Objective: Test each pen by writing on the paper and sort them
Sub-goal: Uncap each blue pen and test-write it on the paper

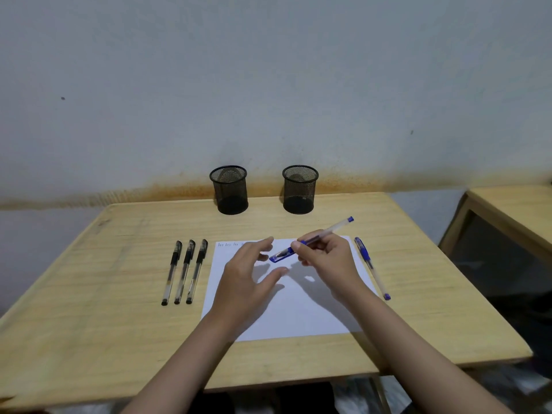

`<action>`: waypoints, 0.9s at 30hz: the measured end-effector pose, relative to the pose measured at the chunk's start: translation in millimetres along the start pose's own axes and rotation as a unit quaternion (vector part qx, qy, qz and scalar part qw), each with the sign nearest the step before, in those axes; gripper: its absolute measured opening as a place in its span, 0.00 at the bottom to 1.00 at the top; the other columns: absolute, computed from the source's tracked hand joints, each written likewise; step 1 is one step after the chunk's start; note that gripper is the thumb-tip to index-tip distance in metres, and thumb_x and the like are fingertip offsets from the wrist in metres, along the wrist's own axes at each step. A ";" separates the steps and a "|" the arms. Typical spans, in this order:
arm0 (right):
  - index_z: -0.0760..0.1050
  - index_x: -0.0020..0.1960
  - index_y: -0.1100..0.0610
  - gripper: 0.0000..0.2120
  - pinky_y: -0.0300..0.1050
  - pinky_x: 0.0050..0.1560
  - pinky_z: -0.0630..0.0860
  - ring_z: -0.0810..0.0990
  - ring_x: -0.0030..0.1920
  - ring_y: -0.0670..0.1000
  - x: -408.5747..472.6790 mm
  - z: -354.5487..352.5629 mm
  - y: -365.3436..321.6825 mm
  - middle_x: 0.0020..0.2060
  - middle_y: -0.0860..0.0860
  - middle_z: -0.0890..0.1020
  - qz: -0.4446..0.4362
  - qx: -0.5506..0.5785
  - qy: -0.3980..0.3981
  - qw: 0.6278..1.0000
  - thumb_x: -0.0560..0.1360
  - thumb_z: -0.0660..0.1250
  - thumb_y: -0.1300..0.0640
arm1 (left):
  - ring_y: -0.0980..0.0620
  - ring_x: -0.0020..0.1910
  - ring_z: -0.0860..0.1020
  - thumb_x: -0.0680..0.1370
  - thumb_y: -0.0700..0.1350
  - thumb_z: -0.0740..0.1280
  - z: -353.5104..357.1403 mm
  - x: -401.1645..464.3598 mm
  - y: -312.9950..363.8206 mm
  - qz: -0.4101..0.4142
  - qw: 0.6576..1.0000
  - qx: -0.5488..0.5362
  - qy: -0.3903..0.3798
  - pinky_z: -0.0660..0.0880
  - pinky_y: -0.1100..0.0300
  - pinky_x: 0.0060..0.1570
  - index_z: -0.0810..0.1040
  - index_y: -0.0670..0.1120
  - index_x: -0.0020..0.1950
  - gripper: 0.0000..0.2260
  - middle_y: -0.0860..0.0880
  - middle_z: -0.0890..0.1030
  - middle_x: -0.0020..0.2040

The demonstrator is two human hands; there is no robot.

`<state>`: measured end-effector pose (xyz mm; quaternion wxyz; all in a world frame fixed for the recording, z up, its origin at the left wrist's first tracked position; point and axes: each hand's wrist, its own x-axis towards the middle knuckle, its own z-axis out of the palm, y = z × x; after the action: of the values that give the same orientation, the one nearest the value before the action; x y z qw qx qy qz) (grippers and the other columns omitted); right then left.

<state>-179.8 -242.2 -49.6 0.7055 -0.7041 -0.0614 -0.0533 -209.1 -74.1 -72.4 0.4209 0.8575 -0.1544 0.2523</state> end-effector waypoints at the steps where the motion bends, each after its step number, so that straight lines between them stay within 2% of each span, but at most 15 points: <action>1: 0.80 0.41 0.58 0.03 0.41 0.38 0.76 0.80 0.33 0.46 -2.2 1.3 -1.4 0.33 0.51 0.83 -0.005 0.006 -0.006 1.000 0.71 0.73 0.61 | 0.62 0.49 0.77 0.71 0.49 0.73 -0.7 2.8 1.5 0.015 1.000 -0.009 0.008 0.72 0.71 0.50 0.75 0.49 0.63 0.22 0.55 0.80 0.53; 4: 0.79 0.39 0.57 0.04 0.43 0.38 0.77 0.79 0.33 0.47 -7.2 6.0 -5.0 0.30 0.48 0.81 -0.017 0.010 -0.029 0.999 0.72 0.72 0.62 | 0.59 0.42 0.78 0.70 0.43 0.73 -1.8 7.5 2.7 0.065 0.997 -0.016 0.031 0.76 0.62 0.44 0.82 0.44 0.53 0.12 0.50 0.82 0.43; 6: 0.78 0.38 0.58 0.05 0.44 0.40 0.77 0.79 0.34 0.47 -10.0 10.3 -4.9 0.29 0.48 0.80 -0.017 0.009 -0.033 0.999 0.72 0.71 0.62 | 0.58 0.39 0.78 0.70 0.40 0.72 -5.4 8.9 0.6 0.083 0.996 -0.007 0.039 0.75 0.60 0.40 0.83 0.42 0.49 0.08 0.48 0.82 0.40; 10: 0.76 0.38 0.61 0.06 0.43 0.41 0.77 0.79 0.33 0.45 -15.4 21.6 -5.1 0.28 0.46 0.80 -0.040 0.024 -0.018 0.999 0.72 0.71 0.62 | 0.56 0.38 0.78 0.69 0.38 0.73 -24.4 10.7 -6.7 0.111 0.993 0.018 0.037 0.75 0.62 0.37 0.84 0.41 0.48 0.08 0.47 0.83 0.40; 14: 0.75 0.37 0.58 0.08 0.38 0.39 0.75 0.79 0.34 0.45 -22.4 40.4 -7.3 0.28 0.46 0.80 -0.083 0.016 -0.006 0.996 0.72 0.71 0.64 | 0.57 0.40 0.79 0.69 0.36 0.72 -45.0 9.7 -7.9 0.114 0.992 0.040 0.036 0.75 0.65 0.41 0.84 0.40 0.46 0.07 0.47 0.84 0.41; 16: 0.75 0.36 0.58 0.08 0.42 0.41 0.75 0.78 0.33 0.45 -15.9 28.4 -10.5 0.28 0.46 0.80 -0.102 0.053 0.064 0.991 0.72 0.70 0.65 | 0.62 0.41 0.79 0.70 0.32 0.71 -69.5 4.9 -15.9 0.017 0.994 0.019 0.106 0.73 0.71 0.42 0.84 0.42 0.43 0.07 0.48 0.83 0.40; 18: 0.74 0.37 0.58 0.09 0.45 0.42 0.77 0.78 0.32 0.45 -4.6 3.0 -15.2 0.29 0.46 0.79 -0.105 0.093 0.125 0.982 0.73 0.69 0.65 | 0.69 0.40 0.78 0.70 0.30 0.70 -107.8 0.3 -32.8 -0.074 0.980 0.005 0.184 0.71 0.76 0.40 0.83 0.42 0.44 0.08 0.48 0.82 0.39; 20: 0.73 0.37 0.59 0.08 0.44 0.41 0.78 0.78 0.32 0.45 0.3 -5.9 -17.0 0.29 0.46 0.79 -0.092 0.092 0.116 0.985 0.74 0.69 0.64 | 0.70 0.39 0.77 0.71 0.33 0.71 -137.5 -0.8 -50.5 -0.109 0.976 0.054 0.181 0.71 0.77 0.40 0.83 0.40 0.47 0.07 0.46 0.82 0.41; 23: 0.74 0.41 0.62 0.04 0.38 0.38 0.79 0.79 0.32 0.45 -4.2 20.7 -10.0 0.31 0.49 0.80 -0.039 0.074 0.050 0.995 0.74 0.68 0.64 | 0.63 0.39 0.78 0.72 0.36 0.72 -139.0 -1.2 -72.8 -0.186 0.966 0.082 0.160 0.70 0.75 0.41 0.83 0.41 0.51 0.09 0.49 0.82 0.42; 25: 0.75 0.43 0.65 0.03 0.36 0.37 0.79 0.79 0.31 0.45 -7.5 35.6 -7.6 0.32 0.50 0.80 -0.013 0.082 0.035 0.996 0.74 0.68 0.65 | 0.54 0.44 0.80 0.71 0.38 0.72 -128.6 -2.9 -83.2 -0.249 0.954 0.073 0.149 0.73 0.66 0.48 0.82 0.42 0.53 0.11 0.49 0.83 0.43; 27: 0.75 0.43 0.65 0.03 0.36 0.36 0.78 0.79 0.31 0.44 -6.4 42.4 -7.4 0.32 0.51 0.80 -0.004 0.087 0.030 0.996 0.74 0.68 0.66 | 0.50 0.47 0.79 0.70 0.40 0.74 -128.3 -6.9 -95.6 -0.287 0.942 0.106 0.135 0.73 0.58 0.52 0.83 0.42 0.52 0.11 0.47 0.83 0.45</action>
<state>-187.9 -199.9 -43.3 0.7656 -0.6375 -0.0475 -0.0717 -208.0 86.0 -71.4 0.3995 0.8628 0.1840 0.2492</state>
